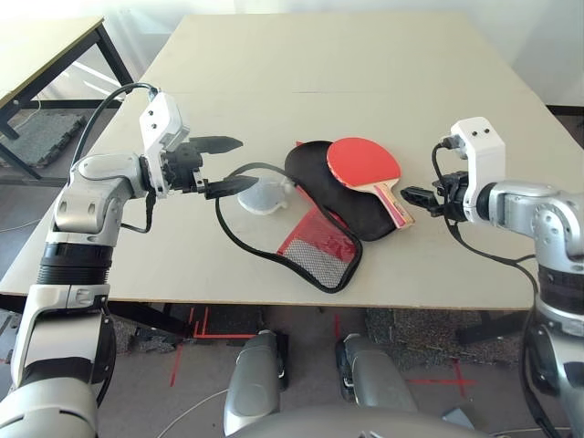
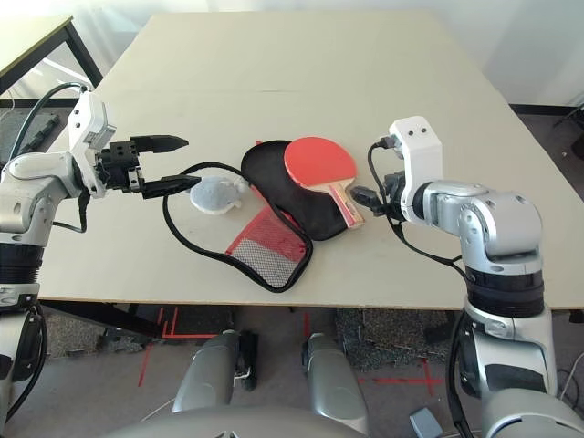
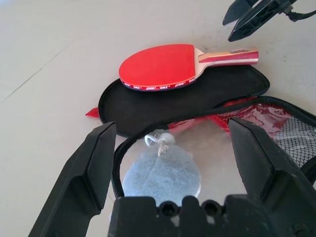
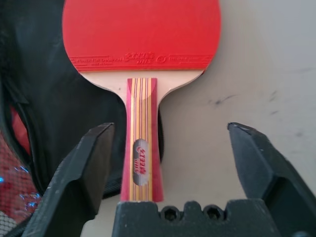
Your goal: Store the ping-pong paddle in its case and zip it.
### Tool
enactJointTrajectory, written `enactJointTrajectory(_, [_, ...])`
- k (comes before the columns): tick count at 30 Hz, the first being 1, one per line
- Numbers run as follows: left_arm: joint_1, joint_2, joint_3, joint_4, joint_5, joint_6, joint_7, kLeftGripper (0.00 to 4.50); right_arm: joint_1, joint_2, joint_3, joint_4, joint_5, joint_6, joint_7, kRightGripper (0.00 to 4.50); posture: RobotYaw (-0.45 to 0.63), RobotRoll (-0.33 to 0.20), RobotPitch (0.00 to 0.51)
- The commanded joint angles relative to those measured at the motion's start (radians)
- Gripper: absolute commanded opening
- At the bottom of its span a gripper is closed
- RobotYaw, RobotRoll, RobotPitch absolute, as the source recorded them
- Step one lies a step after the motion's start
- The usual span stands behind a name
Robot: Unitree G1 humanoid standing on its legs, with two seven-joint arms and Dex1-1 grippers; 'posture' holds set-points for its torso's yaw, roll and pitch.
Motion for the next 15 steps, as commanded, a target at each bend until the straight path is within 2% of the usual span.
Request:
enactJointTrajectory(1, [0.018,0.001,-0.009,-0.029,0.005,0.011,0.001,4.5,-0.066,0.051,-0.067,0.101,-0.002,0.067,-0.021,4.46,0.06,0.0,0.108])
enactJointTrajectory(7, [0.047,-0.021,-0.005,-0.067,-0.004,0.015,0.025,4.5,-0.142,0.016,0.002,0.239,-0.009,0.068,0.007,4.46,0.1,0.0,0.111])
enactJointTrajectory(15, [0.113,-0.037,0.02,-0.142,-0.021,0.036,0.075,4.5,-0.16,-0.055,0.14,0.27,0.003,0.046,0.076,4.46,0.14,0.0,0.11])
